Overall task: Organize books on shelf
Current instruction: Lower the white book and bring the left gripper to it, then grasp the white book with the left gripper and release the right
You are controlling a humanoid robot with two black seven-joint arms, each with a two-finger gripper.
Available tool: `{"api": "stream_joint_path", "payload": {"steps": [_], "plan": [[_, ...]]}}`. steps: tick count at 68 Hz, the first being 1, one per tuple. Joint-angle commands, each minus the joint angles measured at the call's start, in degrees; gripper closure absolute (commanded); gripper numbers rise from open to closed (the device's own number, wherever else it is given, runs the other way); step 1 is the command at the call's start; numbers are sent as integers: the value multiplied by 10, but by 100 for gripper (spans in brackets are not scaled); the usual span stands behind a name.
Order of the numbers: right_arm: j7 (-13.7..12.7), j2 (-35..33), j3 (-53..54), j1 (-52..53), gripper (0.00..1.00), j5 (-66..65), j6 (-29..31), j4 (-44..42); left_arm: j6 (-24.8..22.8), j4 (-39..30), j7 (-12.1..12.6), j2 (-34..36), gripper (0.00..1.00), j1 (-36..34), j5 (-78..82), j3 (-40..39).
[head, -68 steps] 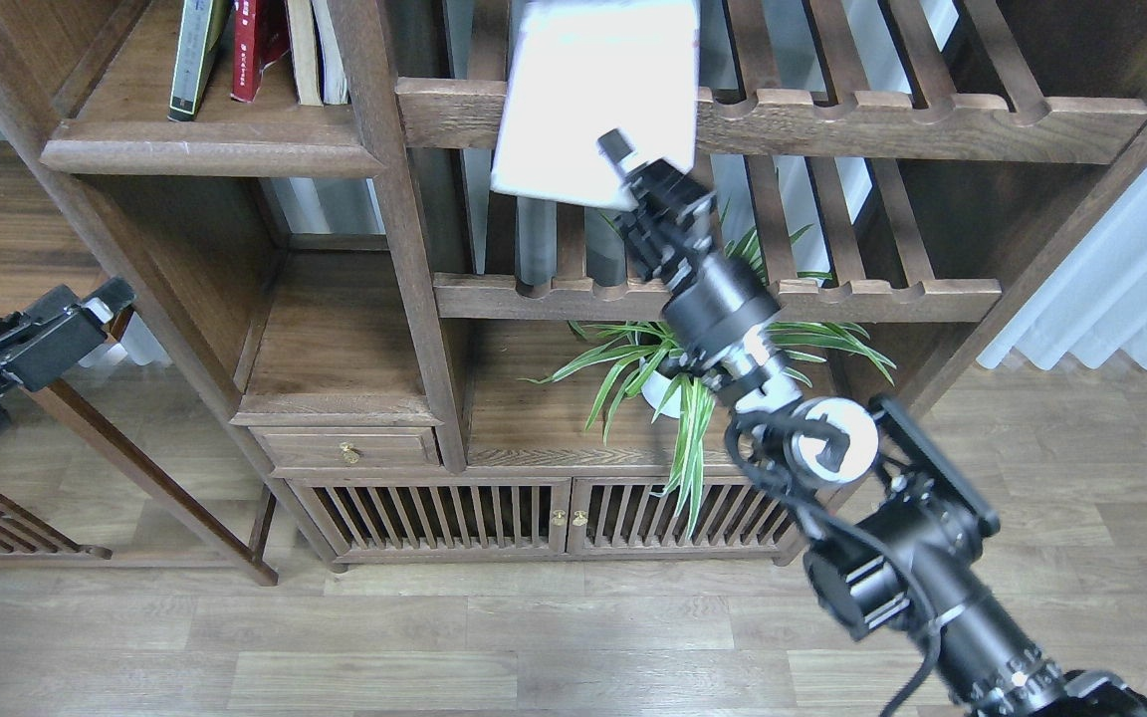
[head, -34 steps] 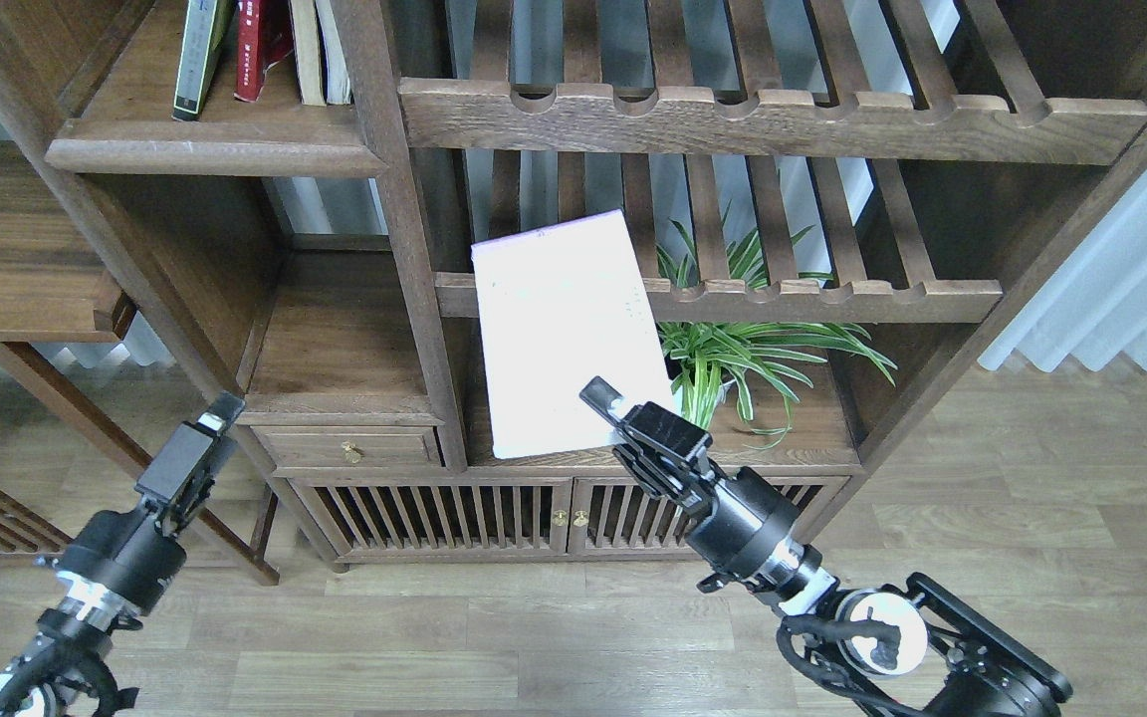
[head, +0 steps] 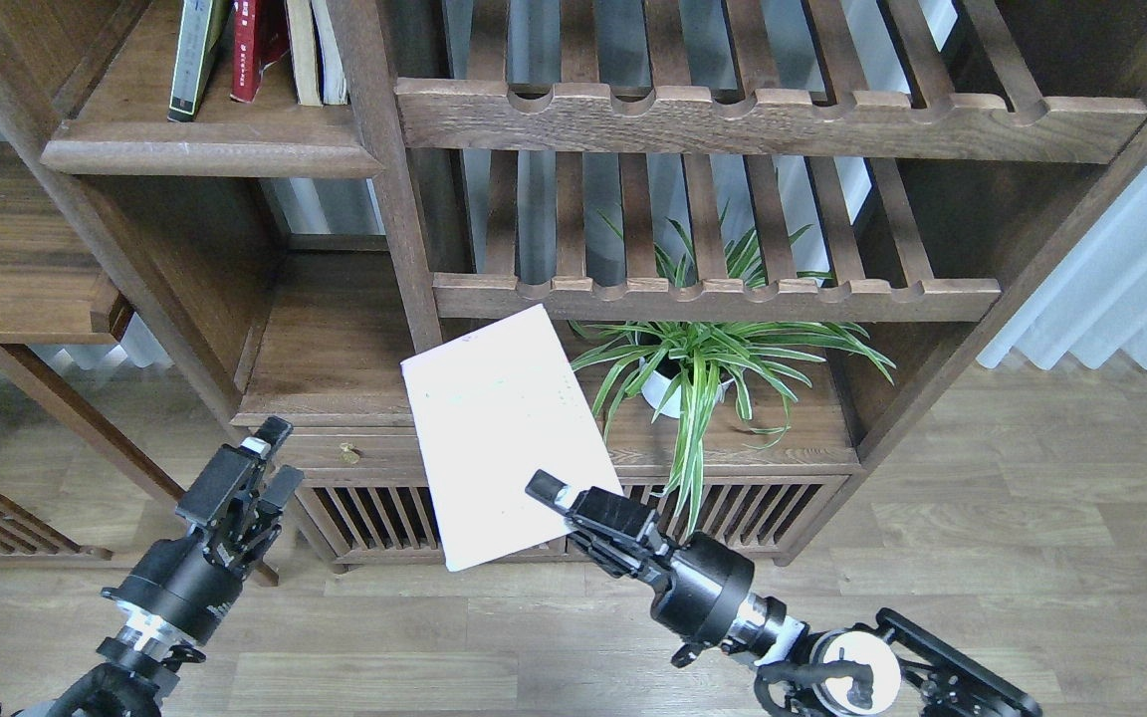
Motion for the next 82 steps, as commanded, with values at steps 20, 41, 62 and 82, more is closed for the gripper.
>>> {"api": "stream_joint_path", "payload": {"steps": [20, 41, 62, 82], "plan": [[1, 15, -2, -17, 97, -21, 0, -2, 0, -1, 2, -37, 4, -18, 6, 7], [0, 19, -2, -25, 97, -26, 0, -2, 0, 1, 4, -51, 35, -29, 15, 20], [4, 19, 3, -25, 91, -30, 0, -2, 0, -1, 59, -26, 100, -41, 26, 41], [8, -4, 13, -29, 9, -85, 0, 0, 0, -20, 69, 141, 100, -61, 25, -90]]}}
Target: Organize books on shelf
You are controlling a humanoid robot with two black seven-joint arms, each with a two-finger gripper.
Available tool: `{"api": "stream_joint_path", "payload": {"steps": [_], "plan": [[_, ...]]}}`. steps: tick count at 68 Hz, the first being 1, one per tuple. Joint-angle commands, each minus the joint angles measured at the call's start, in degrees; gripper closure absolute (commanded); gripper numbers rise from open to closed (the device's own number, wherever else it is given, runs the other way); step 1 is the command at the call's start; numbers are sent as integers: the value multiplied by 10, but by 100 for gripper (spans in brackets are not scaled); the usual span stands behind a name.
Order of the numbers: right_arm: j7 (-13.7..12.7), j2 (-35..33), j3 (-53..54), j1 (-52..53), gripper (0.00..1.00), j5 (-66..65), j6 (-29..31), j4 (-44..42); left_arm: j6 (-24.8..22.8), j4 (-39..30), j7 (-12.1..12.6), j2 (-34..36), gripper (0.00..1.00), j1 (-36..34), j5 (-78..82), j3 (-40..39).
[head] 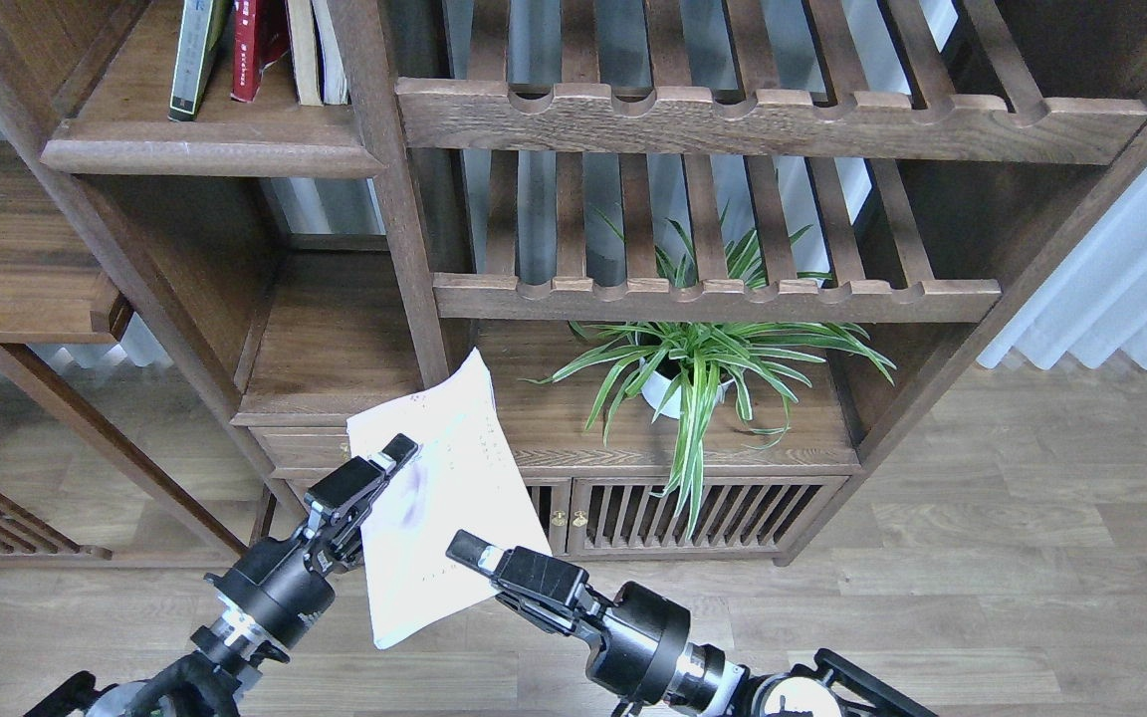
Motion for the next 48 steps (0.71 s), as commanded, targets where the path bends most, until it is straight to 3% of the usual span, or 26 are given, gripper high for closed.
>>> {"api": "stream_joint_path", "payload": {"steps": [1, 15, 24, 26, 27, 29, 36, 48], "plan": [[1, -7, 3, -3, 9, -12, 0, -1, 0, -3, 7, 88, 100, -18, -1, -65], [1, -3, 19, 0, 6, -12, 0, -4, 0, -1, 29, 230, 100, -131, 7, -178], [1, 7, 15, 1, 6, -14, 0, -8, 0, 17, 65, 267, 99, -292, 83, -182], [1, 10, 15, 1, 6, -14, 0, -8, 0, 24, 77, 279, 99, -330, 108, -181], [1, 16, 16, 1, 6, -14, 0, -8, 0, 34, 99, 300, 99, -391, 157, -179], [1, 17, 16, 1, 6, -14, 0, -8, 0, 38, 105, 308, 99, -416, 181, -175], [1, 19, 16, 1, 6, -14, 0, -8, 0, 48, 109, 338, 98, -505, 273, -139], [1, 21, 17, 1, 6, -13, 0, -8, 0, 103, 106, 327, 98, -617, 370, -74]]}}
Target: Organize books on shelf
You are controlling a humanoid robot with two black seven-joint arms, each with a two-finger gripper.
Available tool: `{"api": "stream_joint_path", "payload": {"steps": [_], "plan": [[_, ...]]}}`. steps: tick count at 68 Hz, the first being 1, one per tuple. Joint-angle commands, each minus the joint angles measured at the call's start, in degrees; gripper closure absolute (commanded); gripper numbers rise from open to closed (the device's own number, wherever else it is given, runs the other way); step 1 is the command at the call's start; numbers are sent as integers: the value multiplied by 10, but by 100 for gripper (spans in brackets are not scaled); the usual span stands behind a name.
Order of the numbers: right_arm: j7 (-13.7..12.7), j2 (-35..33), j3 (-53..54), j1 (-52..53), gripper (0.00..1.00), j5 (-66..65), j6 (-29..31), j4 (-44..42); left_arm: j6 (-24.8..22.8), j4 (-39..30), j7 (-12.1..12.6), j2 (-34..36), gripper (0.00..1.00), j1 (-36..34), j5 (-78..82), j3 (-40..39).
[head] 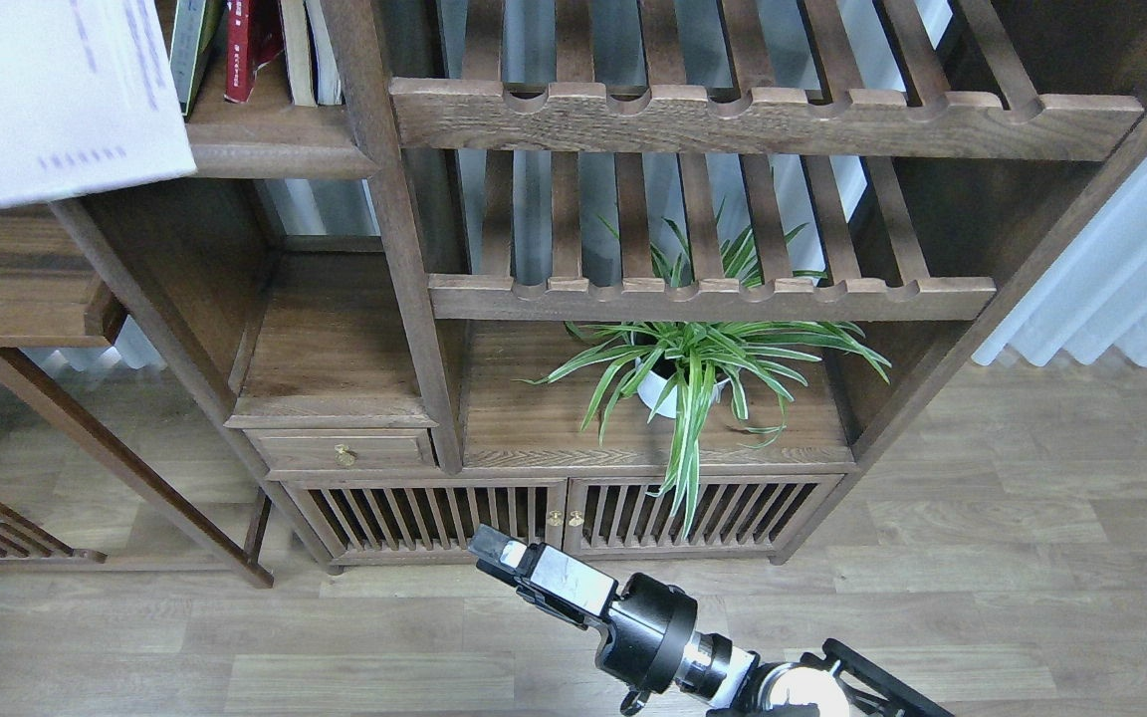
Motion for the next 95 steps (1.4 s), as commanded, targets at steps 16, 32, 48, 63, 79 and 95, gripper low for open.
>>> {"api": "stream_joint_path", "payload": {"steps": [16, 32, 48, 63, 79, 95], "plan": [[1, 8, -1, -3, 6, 1, 0, 1, 0, 137, -7, -131, 96, -118, 121, 37], [1, 9, 0, -2, 6, 1, 0, 1, 0, 204, -8, -209, 96, -180, 186, 35], [1, 25, -1, 3, 6, 1, 0, 1, 0, 220, -67, -229, 94, -218, 272, 39], [1, 26, -1, 3, 6, 1, 0, 2, 0, 255, -200, -260, 76, -192, 268, 50], [1, 23, 1, 3, 6, 3, 0, 6, 0, 322, -258, -271, 94, -193, 248, 78], [1, 26, -1, 3, 6, 3, 0, 6, 0, 358, -283, -271, 95, -198, 250, 93]]}}
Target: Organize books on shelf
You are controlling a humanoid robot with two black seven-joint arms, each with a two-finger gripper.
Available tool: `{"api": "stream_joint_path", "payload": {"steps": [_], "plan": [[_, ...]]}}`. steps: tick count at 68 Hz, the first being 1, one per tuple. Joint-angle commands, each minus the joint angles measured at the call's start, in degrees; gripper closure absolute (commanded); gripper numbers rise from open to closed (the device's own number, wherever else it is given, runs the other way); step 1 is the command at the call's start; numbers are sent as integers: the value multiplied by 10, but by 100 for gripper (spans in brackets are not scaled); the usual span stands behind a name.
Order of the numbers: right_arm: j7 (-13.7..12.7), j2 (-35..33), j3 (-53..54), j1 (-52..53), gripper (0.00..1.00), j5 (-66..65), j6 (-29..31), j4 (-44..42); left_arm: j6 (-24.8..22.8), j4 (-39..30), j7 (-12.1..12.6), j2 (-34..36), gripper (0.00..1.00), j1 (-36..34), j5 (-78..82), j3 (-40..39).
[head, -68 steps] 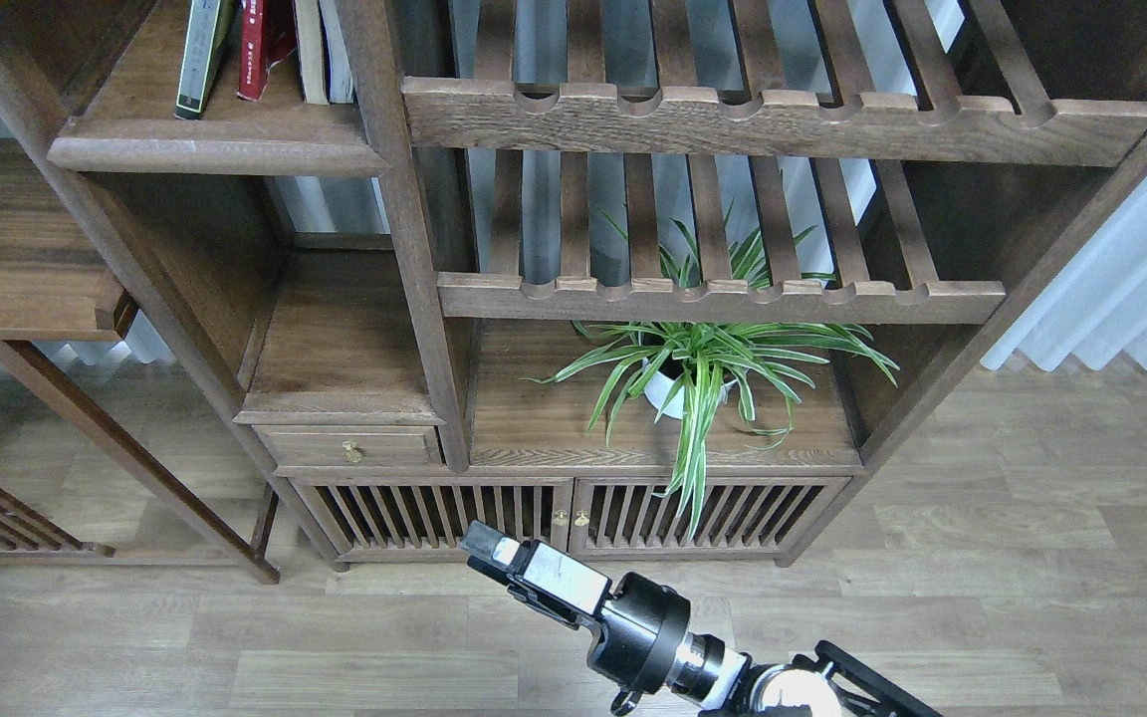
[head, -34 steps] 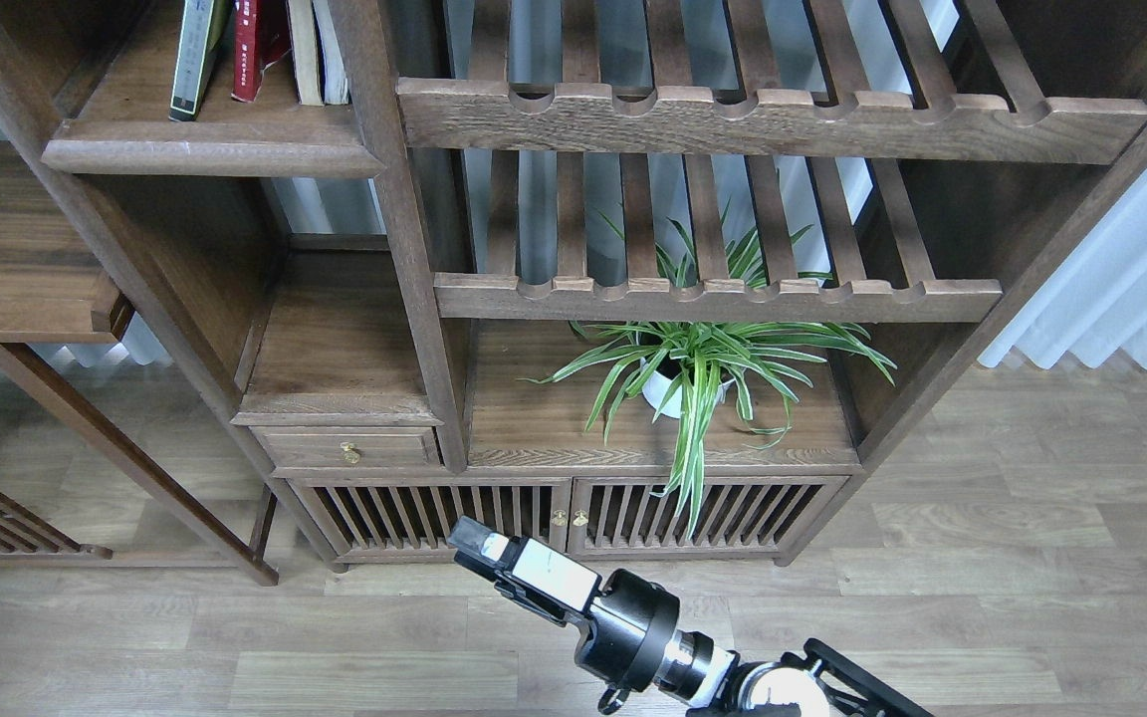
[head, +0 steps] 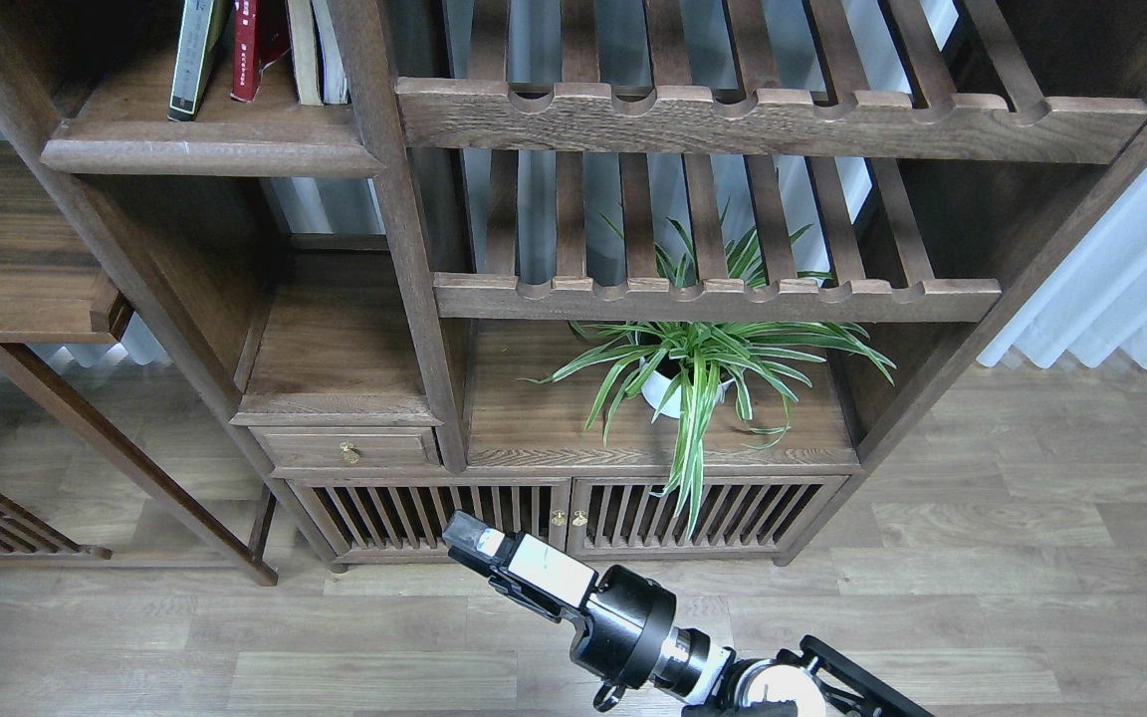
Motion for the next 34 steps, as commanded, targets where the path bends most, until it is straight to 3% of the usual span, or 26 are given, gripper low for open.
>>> {"api": "stream_joint_path", "payload": {"steps": [1, 21, 25, 34], "plan": [[0, 2, -2, 1, 6, 0, 0, 0, 0, 15, -12, 0, 95, -4, 1, 9], [0, 5, -3, 12, 6, 1, 0, 0, 0, 36, -33, -34, 95, -7, 1, 18], [0, 8, -3, 15, 6, 1, 0, 0, 0, 34, -56, -51, 95, -6, 1, 32], [0, 11, -2, 16, 6, 2, 0, 1, 0, 34, -85, -72, 94, 0, 0, 36]]}}
